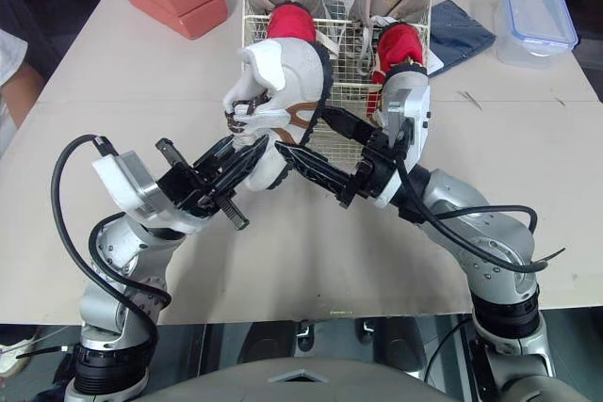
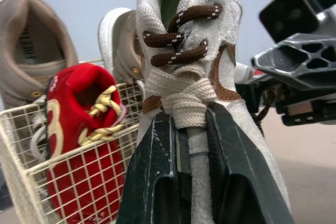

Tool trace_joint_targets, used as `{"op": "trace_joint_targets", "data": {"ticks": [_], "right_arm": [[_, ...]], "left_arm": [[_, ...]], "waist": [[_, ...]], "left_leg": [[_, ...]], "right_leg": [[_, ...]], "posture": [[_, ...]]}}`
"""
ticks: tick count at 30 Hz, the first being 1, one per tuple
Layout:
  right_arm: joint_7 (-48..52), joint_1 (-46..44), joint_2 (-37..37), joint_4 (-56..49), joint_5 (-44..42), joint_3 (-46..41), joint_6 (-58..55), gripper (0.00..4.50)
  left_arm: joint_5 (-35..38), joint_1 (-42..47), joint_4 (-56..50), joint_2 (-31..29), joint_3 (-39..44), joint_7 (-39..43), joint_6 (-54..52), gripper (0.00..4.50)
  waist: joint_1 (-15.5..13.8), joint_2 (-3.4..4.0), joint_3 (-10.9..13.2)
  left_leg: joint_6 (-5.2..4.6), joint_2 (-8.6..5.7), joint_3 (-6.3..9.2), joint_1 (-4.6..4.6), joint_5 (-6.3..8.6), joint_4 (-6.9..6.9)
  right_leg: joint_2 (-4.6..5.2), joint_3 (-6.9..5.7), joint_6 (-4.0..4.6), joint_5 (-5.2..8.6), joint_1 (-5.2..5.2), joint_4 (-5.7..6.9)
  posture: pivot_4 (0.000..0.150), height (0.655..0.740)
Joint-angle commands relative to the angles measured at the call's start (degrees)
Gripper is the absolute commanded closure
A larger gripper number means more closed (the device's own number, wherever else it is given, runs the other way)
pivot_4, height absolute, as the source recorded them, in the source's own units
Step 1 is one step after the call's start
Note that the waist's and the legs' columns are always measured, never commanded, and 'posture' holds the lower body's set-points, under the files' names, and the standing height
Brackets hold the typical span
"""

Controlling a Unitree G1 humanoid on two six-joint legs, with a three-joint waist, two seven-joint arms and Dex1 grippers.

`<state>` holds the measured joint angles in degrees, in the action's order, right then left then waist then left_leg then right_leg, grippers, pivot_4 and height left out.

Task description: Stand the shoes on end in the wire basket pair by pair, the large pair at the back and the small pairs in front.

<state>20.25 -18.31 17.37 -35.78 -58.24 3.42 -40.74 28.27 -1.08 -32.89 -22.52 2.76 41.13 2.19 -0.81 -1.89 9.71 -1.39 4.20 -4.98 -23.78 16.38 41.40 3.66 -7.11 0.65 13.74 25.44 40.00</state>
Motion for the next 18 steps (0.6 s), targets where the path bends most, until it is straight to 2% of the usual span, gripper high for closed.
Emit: {"op": "trace_joint_targets", "data": {"ticks": [1, 2, 6, 7, 9, 11, 13, 14, 18], "right_arm": [[-0.9, -1.9, -0.9, -0.6, -1.1, -0.5, 0.2, 1.67], [-1.0, -2.1, -1.0, -0.5, -1.1, -0.5, 0.1, 2.28], [-1.2, -2.5, -0.7, -0.2, -0.9, -0.5, 0.1, 4.02], [-1.0, -2.4, -0.4, -0.1, -0.8, -0.7, 0.1, 4.35], [-0.2, -2.1, 0.4, -0.1, -0.9, -1.2, -0.1, 4.46], [0.8, -1.7, 1.4, -0.1, -1.0, -1.7, -0.3, 4.50], [2.7, -1.1, 3.1, -0.1, -0.6, -2.1, -0.3, 4.50], [3.6, -0.9, 4.0, -0.1, -0.4, -2.4, -0.1, 4.50], [6.7, 0.1, 6.7, 0.1, 0.1, -3.1, 0.3, 4.50]], "left_arm": [[0.5, 0.3, -1.3, -1.3, -1.2, 2.5, 1.1, 4.38], [0.4, 0.0, -1.4, -1.6, -1.5, 2.9, 1.3, 4.38], [2.3, -0.7, -1.7, -2.5, -1.8, 3.8, -0.2, 4.38], [3.1, -1.1, -1.9, -3.3, -1.8, 4.7, -0.8, 4.38], [5.4, -1.9, -2.3, -5.3, -1.5, 6.5, -2.4, 4.38], [7.6, -2.3, -2.2, -7.3, -0.5, 8.0, -3.4, 3.35], [10.1, -1.8, -1.6, -8.8, 1.4, 9.1, -4.1, 2.51], [11.6, -1.1, -1.2, -9.4, 2.7, 9.4, -4.6, 1.92], [17.1, 2.6, -0.5, -11.8, 6.7, 9.7, -7.7, 0.12]], "waist": [[0.0, 0.01, 0.0], [0.0, 0.01, 0.0], [0.0, 0.06, 0.0], [0.0, 0.06, 0.0], [0.0, 0.07, 0.0], [0.0, 0.11, 0.1], [0.0, 0.16, 0.1], [0.0, 0.19, 0.1], [-0.1, 0.21, 0.1]], "left_leg": [[0.00, 0.00, 0.00, 0.00, 0.00, 0.00], [0.00, 0.00, 0.01, 0.00, 0.00, -0.01], [0.00, 0.01, 0.01, -0.01, 0.00, -0.05], [0.00, 0.01, 0.00, -0.01, 0.00, -0.06], [0.00, 0.02, 0.01, -0.01, 0.00, -0.06], [0.00, 0.02, 0.01, -0.01, 0.00, -0.06], [-0.01, 0.02, 0.01, -0.01, 0.00, -0.06], [-0.01, 0.02, 0.02, -0.02, 0.01, -0.06], [-0.01, 0.01, 0.03, -0.03, 0.01, -0.07]], "right_leg": [[0.00, 0.00, 0.00, 0.00, 0.00, 0.00], [0.00, 0.00, 0.00, 0.00, 0.00, 0.00], [-0.01, 0.00, 0.00, 0.00, 0.01, -0.04], [-0.01, 0.00, 0.00, 0.00, 0.01, -0.04], [-0.01, 0.00, 0.00, 0.00, 0.01, -0.04], [-0.01, -0.01, -0.01, 0.01, 0.02, -0.05], [-0.01, -0.01, -0.02, 0.03, 0.02, -0.05], [0.00, -0.03, -0.10, 0.07, 0.02, -0.07], [0.00, -0.03, -0.17, 0.11, 0.02, -0.08]], "posture": [[0.150, 0.6860], [0.150, 0.6860], [0.150, 0.6860], [0.150, 0.6860], [0.150, 0.6860], [0.150, 0.6860], [0.150, 0.6860], [0.150, 0.6860], [0.150, 0.6860]]}}
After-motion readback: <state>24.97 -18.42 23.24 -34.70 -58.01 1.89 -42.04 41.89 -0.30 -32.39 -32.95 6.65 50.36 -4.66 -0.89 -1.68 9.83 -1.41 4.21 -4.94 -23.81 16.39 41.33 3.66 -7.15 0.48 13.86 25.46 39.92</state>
